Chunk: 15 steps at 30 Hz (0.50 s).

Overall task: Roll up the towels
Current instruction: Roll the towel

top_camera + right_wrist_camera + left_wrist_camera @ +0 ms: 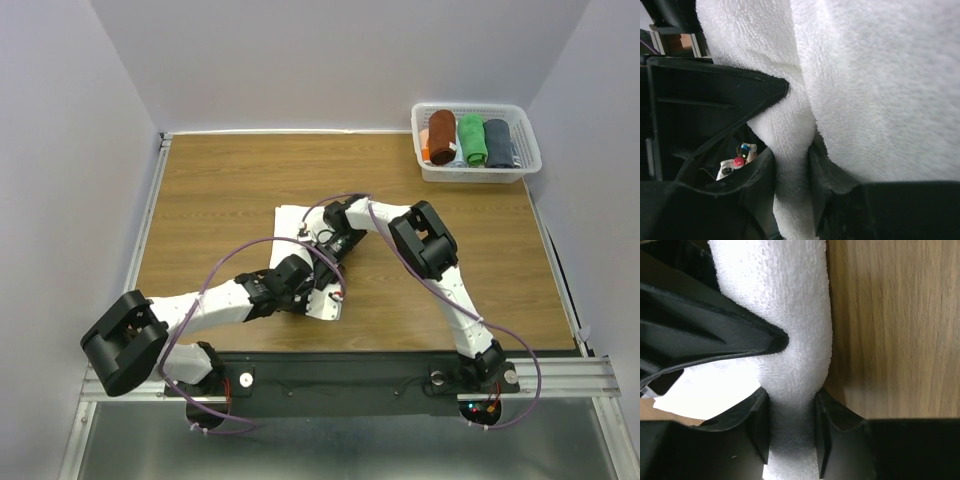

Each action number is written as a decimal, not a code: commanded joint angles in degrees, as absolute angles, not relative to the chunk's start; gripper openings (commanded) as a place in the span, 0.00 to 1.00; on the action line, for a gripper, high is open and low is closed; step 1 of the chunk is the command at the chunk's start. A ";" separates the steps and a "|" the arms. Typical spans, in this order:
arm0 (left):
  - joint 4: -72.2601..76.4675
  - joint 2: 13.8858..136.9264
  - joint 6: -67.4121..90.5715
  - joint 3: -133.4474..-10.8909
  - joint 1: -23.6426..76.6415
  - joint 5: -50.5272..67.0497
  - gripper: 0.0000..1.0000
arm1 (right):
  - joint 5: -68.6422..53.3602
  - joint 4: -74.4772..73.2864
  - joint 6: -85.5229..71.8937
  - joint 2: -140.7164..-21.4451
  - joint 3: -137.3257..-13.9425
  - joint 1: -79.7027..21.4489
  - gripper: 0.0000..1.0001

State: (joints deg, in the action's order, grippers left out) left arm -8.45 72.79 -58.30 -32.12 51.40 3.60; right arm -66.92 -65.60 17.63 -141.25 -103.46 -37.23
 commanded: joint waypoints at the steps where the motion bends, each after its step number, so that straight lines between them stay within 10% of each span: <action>1: -17.13 72.60 -54.50 -32.17 51.59 5.36 0.29 | -61.00 -64.52 16.61 -141.25 -102.84 -34.90 0.37; 15: -33.12 79.97 -58.35 -42.09 38.96 25.65 0.11 | -54.94 -58.19 10.28 -127.11 -103.80 -27.25 0.67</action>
State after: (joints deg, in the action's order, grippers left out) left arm -19.77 76.09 -56.55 -39.31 43.44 16.84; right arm -59.61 -61.95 11.84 -133.80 -101.91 -30.72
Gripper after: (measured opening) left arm 0.335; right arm 0.637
